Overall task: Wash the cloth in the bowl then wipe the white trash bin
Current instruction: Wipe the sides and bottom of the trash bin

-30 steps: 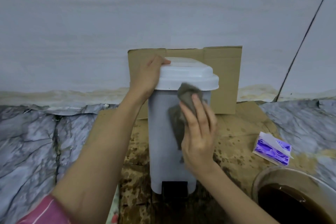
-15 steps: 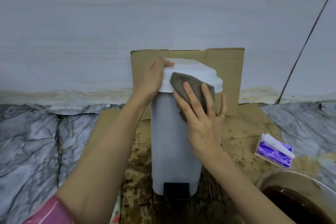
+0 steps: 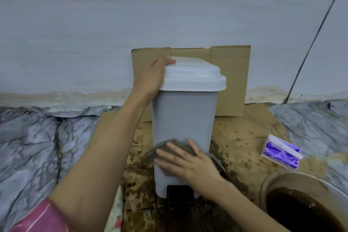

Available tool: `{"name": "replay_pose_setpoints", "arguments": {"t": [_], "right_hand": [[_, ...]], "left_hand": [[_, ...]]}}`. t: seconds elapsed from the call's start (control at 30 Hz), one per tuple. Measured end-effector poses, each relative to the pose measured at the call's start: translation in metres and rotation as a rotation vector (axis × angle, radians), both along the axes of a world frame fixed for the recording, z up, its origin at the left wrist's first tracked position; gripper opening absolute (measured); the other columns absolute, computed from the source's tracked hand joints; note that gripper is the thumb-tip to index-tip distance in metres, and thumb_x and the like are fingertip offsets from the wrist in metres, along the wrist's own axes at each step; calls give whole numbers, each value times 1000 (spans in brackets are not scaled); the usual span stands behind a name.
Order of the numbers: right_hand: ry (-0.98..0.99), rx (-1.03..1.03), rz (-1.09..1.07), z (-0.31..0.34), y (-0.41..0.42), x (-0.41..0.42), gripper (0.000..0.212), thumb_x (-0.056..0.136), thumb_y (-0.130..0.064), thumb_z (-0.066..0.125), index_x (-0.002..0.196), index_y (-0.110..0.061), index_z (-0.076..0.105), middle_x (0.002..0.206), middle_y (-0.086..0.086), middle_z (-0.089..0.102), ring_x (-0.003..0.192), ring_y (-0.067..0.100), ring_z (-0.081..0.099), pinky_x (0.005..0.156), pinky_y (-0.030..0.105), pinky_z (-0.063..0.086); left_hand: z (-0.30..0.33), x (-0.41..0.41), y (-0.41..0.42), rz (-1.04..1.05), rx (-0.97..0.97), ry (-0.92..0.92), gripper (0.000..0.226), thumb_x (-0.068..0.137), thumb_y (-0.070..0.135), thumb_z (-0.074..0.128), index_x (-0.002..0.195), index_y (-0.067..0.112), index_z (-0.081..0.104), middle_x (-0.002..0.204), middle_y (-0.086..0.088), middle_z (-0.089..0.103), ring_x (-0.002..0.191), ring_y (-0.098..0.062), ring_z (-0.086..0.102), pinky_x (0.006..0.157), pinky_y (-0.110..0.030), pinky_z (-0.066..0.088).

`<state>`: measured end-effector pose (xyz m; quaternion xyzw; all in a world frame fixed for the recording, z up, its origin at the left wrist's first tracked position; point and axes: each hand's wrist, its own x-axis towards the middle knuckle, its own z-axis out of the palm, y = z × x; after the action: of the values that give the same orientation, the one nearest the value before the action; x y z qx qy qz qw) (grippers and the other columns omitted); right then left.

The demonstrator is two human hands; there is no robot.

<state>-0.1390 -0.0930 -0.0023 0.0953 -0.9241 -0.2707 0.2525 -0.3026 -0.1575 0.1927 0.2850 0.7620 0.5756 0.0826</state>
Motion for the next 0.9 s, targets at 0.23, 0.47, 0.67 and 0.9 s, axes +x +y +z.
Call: {"name": "replay_pose_setpoints", "arguments": {"t": [0.23, 0.47, 0.67, 0.9], "right_hand": [[491, -428, -171, 71, 10, -42, 48, 100, -48, 35, 145, -31, 32, 155, -4, 27, 147, 19, 2, 116, 53, 5], [-216, -111, 149, -31, -1, 10, 41, 103, -43, 27, 138, -35, 47, 154, -13, 29, 148, 15, 5, 119, 45, -9], [125, -315, -152, -18, 13, 19, 49, 102, -49, 20, 149, -38, 18, 160, -10, 11, 148, 16, 1, 116, 54, -3], [376, -1271, -29, 18, 28, -9, 57, 97, -55, 27, 146, -50, -2, 155, -23, -17, 148, 21, -7, 121, 39, 4]], "left_hand": [[2, -2, 5, -31, 31, 44, 36, 84, 37, 53, 95, 8, 68, 84, 8, 59, 72, -4, 50, 70, -21, 36], [-1, -8, 3, -4, 21, 23, 39, 72, 46, 54, 85, 10, 64, 72, 13, 53, 72, -10, 48, 74, -31, 35], [-1, -14, 4, 27, 28, 18, 24, 74, 43, 53, 72, 24, 67, 65, 19, 56, 74, -9, 51, 76, -31, 38], [-2, -19, 13, 55, 99, 33, 30, 71, 38, 50, 79, 17, 70, 79, 10, 62, 73, -12, 49, 71, -31, 37]]}}
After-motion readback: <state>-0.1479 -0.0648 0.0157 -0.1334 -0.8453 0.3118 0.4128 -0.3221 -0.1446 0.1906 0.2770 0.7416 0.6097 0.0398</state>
